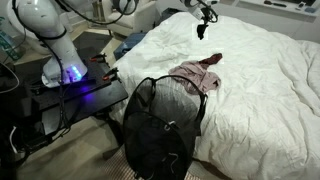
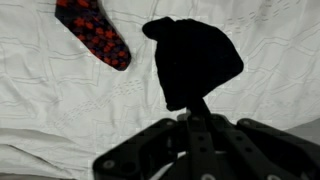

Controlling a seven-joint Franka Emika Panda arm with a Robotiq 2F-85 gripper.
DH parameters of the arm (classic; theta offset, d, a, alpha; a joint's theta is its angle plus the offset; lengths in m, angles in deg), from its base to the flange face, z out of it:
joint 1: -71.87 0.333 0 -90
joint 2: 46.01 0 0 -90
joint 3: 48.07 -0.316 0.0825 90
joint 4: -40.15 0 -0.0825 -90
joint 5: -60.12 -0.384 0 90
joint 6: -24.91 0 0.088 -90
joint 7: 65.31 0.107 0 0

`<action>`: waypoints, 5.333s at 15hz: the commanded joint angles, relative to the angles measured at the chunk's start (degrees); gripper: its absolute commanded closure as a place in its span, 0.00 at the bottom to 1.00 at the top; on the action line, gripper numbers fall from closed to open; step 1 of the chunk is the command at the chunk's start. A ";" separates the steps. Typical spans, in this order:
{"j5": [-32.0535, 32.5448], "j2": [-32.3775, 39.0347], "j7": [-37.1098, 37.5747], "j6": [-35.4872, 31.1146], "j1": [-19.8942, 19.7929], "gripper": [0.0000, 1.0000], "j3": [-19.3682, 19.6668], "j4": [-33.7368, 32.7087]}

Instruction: Take the black sock and place it in the black laundry basket

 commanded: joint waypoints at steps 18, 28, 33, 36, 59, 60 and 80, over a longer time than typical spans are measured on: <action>9.55 -34.24 2.25 34.87 -0.22 1.00 13.06 31.93; 18.58 -36.19 0.76 50.66 -0.94 1.00 20.16 34.29; 22.18 -37.14 -3.98 57.37 -1.37 1.00 21.44 34.73; 22.24 -42.71 -8.91 53.04 -2.33 1.00 21.09 39.84; 6.38 -67.21 -44.93 39.14 -12.88 1.00 33.07 63.63; 5.76 -66.27 -45.51 38.94 -13.23 1.00 33.46 63.50; 1.14 -44.13 -49.30 35.80 -30.03 0.66 26.26 54.69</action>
